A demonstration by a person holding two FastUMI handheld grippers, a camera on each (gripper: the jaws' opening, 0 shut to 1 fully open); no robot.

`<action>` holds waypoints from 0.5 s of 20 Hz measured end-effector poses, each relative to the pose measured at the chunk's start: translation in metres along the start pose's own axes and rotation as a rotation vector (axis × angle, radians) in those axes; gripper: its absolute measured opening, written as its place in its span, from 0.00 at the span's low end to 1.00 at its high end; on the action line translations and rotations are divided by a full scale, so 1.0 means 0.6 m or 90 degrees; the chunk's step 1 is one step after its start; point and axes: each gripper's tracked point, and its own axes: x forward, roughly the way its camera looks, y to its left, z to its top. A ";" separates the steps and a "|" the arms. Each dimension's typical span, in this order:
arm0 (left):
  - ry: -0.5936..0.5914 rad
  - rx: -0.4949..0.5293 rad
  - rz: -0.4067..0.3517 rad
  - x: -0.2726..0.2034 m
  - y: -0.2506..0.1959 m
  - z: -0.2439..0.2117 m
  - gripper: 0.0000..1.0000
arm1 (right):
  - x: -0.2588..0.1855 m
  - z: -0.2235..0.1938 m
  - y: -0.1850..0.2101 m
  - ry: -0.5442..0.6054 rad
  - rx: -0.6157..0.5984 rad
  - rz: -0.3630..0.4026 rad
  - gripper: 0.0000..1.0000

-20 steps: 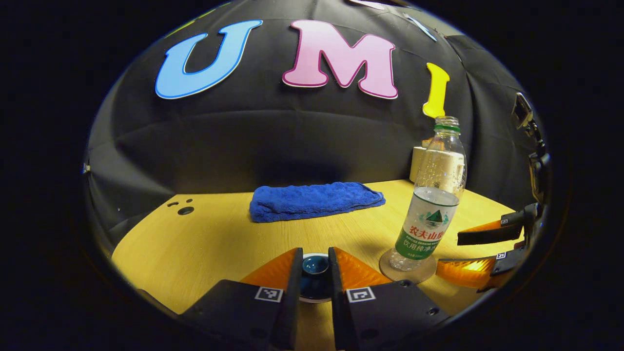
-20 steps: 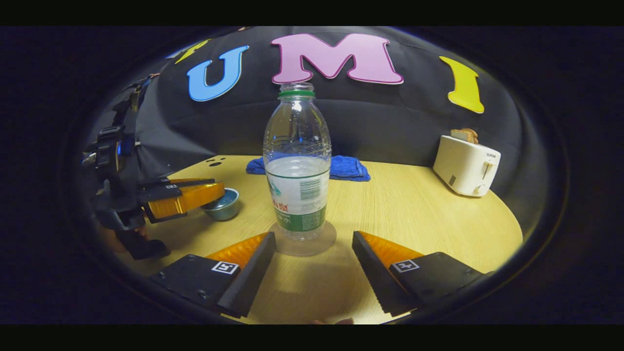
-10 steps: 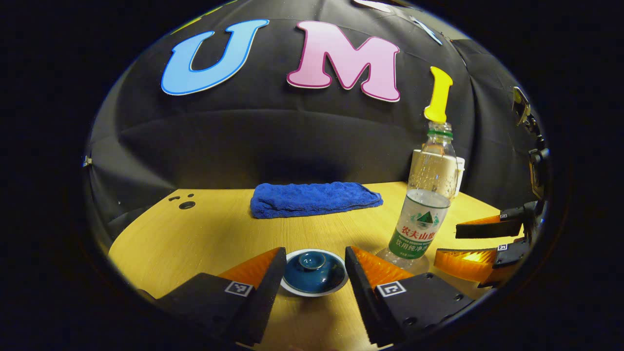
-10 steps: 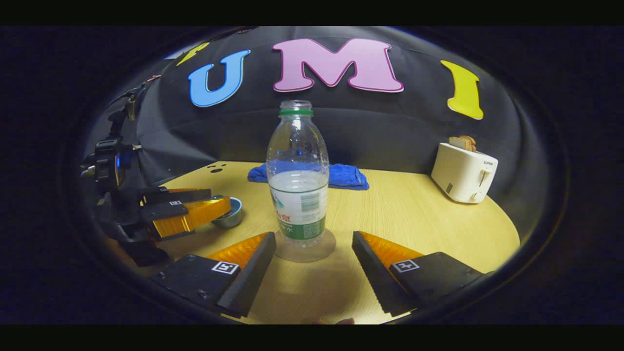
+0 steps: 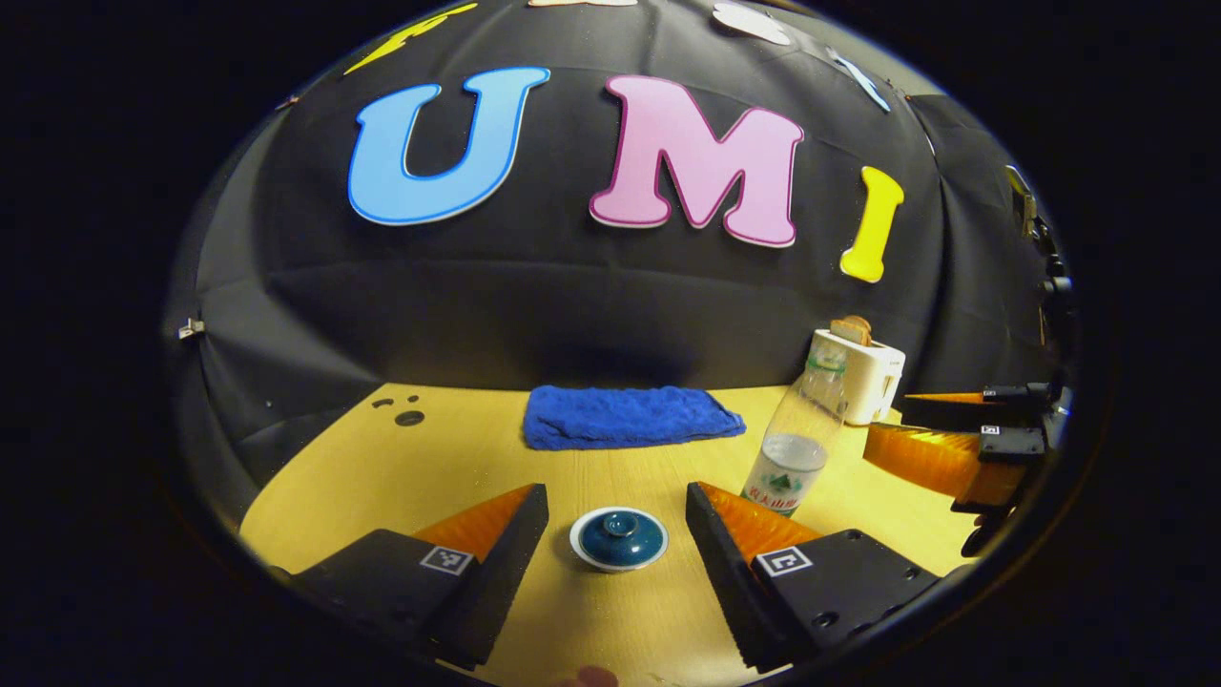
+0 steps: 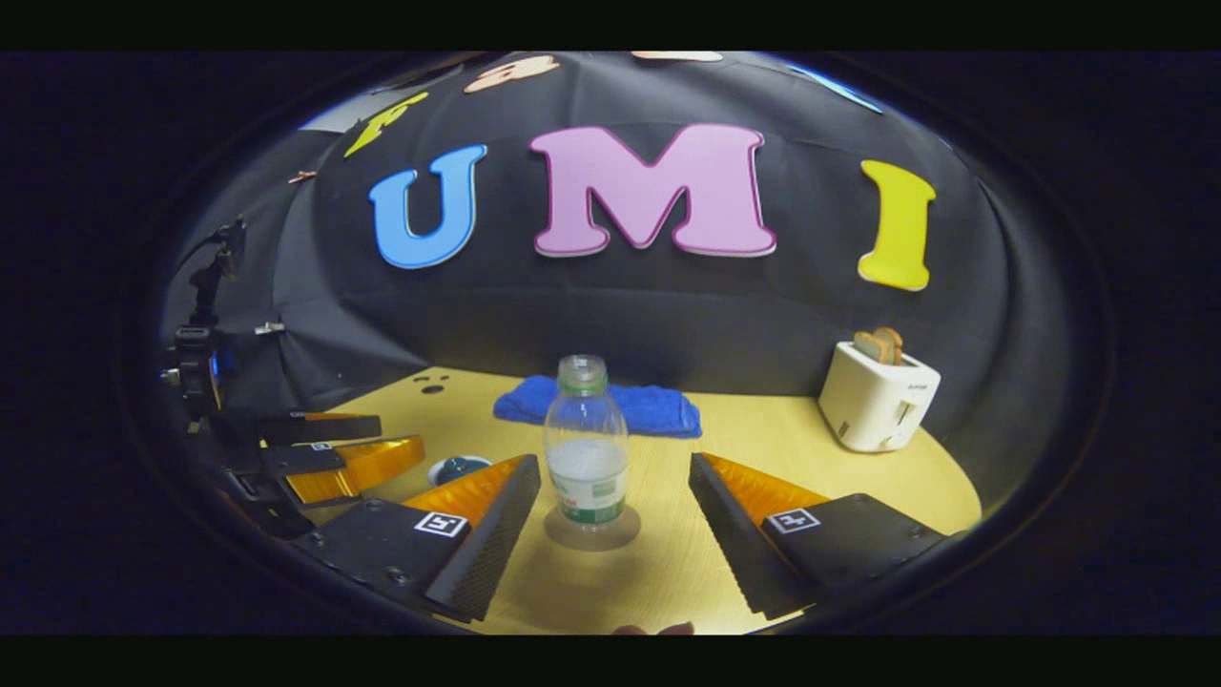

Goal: Open the teacup lid with one hand, grasp the water bottle and pour water into the teacup with the other hand; after pouring, place the water bottle on the coaster and then close the teacup lid.

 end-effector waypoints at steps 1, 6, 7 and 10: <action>-0.005 0.002 0.003 -0.013 0.000 0.026 0.92 | -0.011 0.027 -0.002 -0.010 0.002 -0.003 0.98; -0.033 -0.008 -0.002 -0.080 -0.015 0.140 0.92 | -0.072 0.151 -0.009 -0.055 -0.019 -0.008 0.97; -0.039 -0.008 -0.003 -0.093 -0.019 0.160 0.92 | -0.084 0.173 -0.009 -0.060 -0.024 -0.007 0.97; -0.046 0.000 0.002 -0.126 -0.023 0.204 0.92 | -0.113 0.212 -0.008 -0.063 -0.029 -0.004 0.97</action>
